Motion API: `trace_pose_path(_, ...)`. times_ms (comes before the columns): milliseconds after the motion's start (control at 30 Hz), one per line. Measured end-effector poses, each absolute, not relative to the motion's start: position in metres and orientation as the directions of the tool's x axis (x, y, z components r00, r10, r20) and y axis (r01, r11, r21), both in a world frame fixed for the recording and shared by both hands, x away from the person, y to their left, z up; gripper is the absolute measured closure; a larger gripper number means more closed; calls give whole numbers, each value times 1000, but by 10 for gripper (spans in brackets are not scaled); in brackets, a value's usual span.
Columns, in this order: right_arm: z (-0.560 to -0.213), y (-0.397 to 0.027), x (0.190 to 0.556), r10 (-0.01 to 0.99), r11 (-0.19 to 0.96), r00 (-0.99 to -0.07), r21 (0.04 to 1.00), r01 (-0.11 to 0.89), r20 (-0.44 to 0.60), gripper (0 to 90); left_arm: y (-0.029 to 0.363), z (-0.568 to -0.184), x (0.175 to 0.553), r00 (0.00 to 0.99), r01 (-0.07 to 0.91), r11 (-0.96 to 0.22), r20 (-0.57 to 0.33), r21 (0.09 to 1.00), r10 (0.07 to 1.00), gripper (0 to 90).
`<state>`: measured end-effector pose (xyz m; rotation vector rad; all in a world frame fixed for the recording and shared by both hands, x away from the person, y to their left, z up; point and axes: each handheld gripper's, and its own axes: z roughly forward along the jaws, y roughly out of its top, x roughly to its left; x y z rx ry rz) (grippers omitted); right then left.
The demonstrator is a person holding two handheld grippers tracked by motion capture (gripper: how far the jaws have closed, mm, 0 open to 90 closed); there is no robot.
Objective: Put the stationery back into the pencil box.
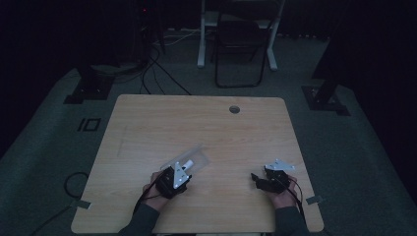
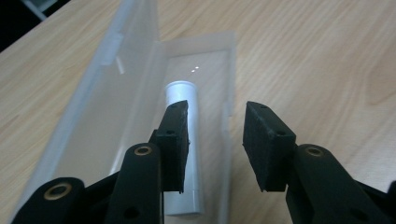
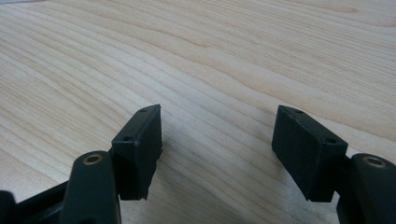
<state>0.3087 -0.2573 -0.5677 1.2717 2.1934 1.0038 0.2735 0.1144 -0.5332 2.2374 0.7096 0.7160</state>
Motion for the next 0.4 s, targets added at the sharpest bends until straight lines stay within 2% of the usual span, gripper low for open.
trace_pose_path(400, -568, -257, 309, 867, 324, -499, 755, 570, 5, 332, 111, -537, 269, 739, 305, -587, 202, 750, 643, 561)
